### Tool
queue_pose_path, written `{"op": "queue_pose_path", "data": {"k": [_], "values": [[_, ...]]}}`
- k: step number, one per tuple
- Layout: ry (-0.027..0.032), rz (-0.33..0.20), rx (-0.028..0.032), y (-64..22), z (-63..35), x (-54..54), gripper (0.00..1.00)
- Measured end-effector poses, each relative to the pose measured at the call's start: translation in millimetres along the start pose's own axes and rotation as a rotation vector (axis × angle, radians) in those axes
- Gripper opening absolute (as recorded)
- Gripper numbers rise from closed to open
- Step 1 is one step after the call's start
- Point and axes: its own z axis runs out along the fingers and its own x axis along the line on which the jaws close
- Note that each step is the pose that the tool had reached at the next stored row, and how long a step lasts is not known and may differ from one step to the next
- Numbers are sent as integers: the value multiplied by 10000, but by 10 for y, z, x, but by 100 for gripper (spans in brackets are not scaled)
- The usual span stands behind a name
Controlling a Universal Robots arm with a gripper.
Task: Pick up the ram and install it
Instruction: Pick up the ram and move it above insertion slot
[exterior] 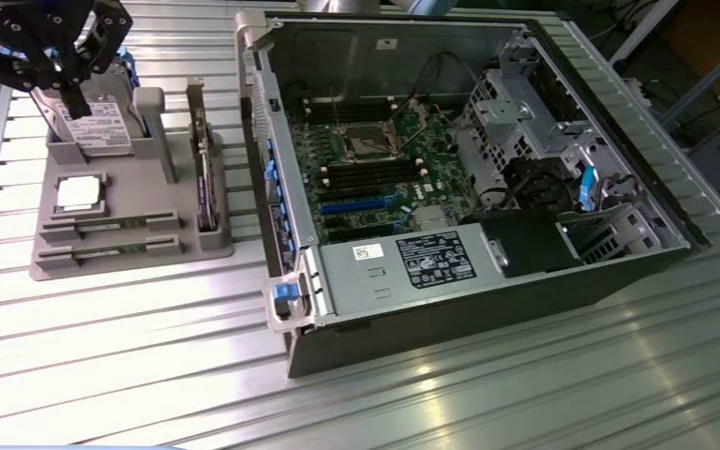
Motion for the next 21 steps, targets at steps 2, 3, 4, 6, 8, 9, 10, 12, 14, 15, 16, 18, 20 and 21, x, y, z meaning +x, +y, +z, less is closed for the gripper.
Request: {"op": "queue_pose_path", "data": {"k": [2, 3, 4, 6, 8, 9, 10, 12, 14, 15, 16, 18, 20, 21], "values": [[23, -599, -4, 0, 2, 0, 11], [38, -1027, -7, 0, 2, 0, 11], [49, -1305, -8, 0, 2, 0, 11], [75, -2041, -13, 0, 3, 0, 11], [118, -3210, -21, 0, 4, 0, 11], [134, -3627, -23, 0, 3, 0, 11], [145, -4128, -22, -1, 4, 0, 11], [147, -4634, -14, 0, 5, 0, 11], [140, -5697, 11, -1, 6, 0, 11], [135, -6070, 21, -1, 7, 0, 11], [127, -6433, 33, 0, 9, 0, 11], [104, -7236, 67, -1, 10, 0, 11], [82, -8312, 102, 0, 11, 0, 11], [72, -8663, 116, -1, 13, 0, 11]]}}
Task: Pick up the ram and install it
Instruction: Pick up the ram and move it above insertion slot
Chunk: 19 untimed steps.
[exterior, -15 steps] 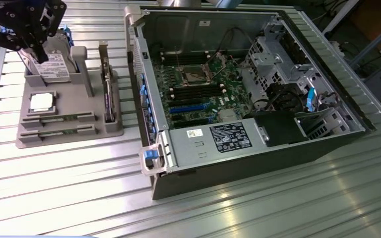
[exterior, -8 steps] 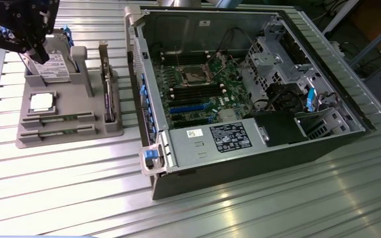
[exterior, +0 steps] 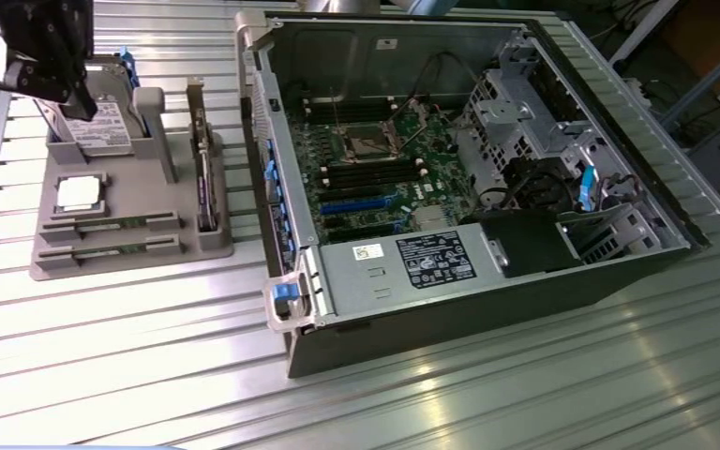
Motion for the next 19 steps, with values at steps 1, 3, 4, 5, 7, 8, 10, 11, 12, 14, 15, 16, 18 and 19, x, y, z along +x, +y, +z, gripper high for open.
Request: {"op": "queue_pose_path", "data": {"k": [1, 3, 4, 5, 7, 8, 10, 11, 12, 14, 15, 16, 18, 19], "values": [[-3, -468, 17, 0, 0, 0, 11], [-7, -1073, 36, 0, 1, 0, 11], [-8, -1417, 45, 0, 1, 0, 11], [-8, -1915, 54, 0, 2, 0, 11], [-7, -2186, 59, 0, 2, 0, 11], [-7, -2186, 60, 0, 2, 0, 11], [-7, -2187, 59, 0, 2, 0, 11], [-9, -2186, 62, 0, 17, 1, 11], [-5, -2187, 64, -1, 37, 1, 11], [-6, -2189, 97, -1, 114, 3, 11], [-5, -2192, 109, -1, 136, 3, 11], [3, -2220, 135, -2, 161, 3, 11], [18, -2293, 153, -2, 174, 4, 11], [30, -2423, 158, -2, 180, 4, 11]]}}
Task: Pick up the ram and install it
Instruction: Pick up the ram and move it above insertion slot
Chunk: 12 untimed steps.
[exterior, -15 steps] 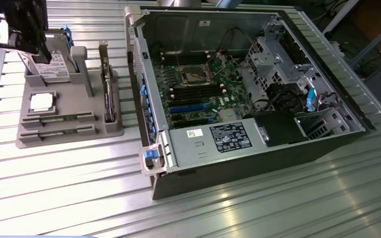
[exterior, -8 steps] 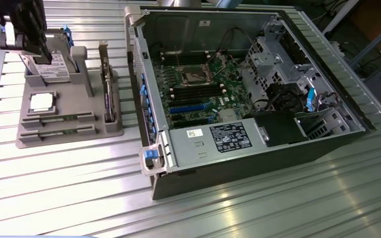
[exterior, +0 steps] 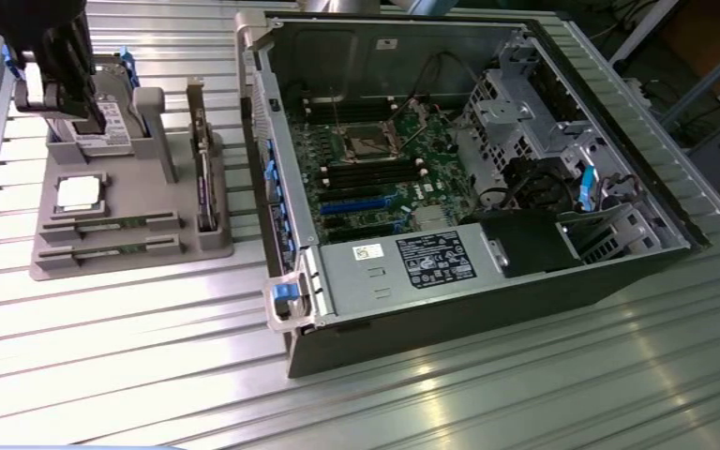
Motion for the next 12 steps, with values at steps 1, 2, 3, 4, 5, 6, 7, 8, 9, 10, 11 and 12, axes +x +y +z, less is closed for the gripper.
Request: {"op": "queue_pose_path", "data": {"k": [1, 2, 3, 4, 5, 6, 7, 8, 9, 10, 11, 12], "values": [[19, -116, 2, 0, 6, 0, 11], [24, -117, 3, 0, 6, 0, 11], [24, -117, 4, 0, 7, 0, 11], [24, -117, 4, 0, 7, 0, 11], [24, -117, 4, 0, 7, 0, 11], [23, -118, 5, 0, 7, 0, 11], [24, -117, 4, 0, 7, 0, 11], [24, -117, 4, 0, 7, 0, 11], [24, -117, 4, 0, 7, 0, 11], [24, -117, 5, 0, 7, 0, 11], [24, -117, 4, 0, 7, 0, 11], [24, -117, 4, 0, 7, 0, 11]]}}
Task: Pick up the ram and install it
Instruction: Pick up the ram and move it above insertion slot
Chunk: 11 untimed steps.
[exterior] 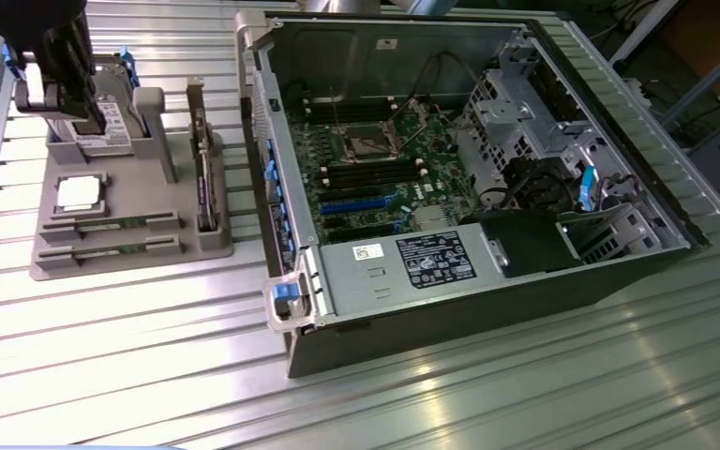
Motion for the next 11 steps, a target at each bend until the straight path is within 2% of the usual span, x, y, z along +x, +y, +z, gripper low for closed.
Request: {"op": "queue_pose_path", "data": {"k": [3, 4, 5, 6, 7, 11], "values": [[-17, 0, -1, 0, 0, 0, 11], [-19, 0, -1, 0, 0, 0, 17], [-19, 0, -1, 0, 0, 0, 30], [-19, 0, -1, 0, 0, 0, 36], [-18, -1, -2, 0, 1, 0, 36], [-17, 1, -2, 15, 114, 50, 36]]}}
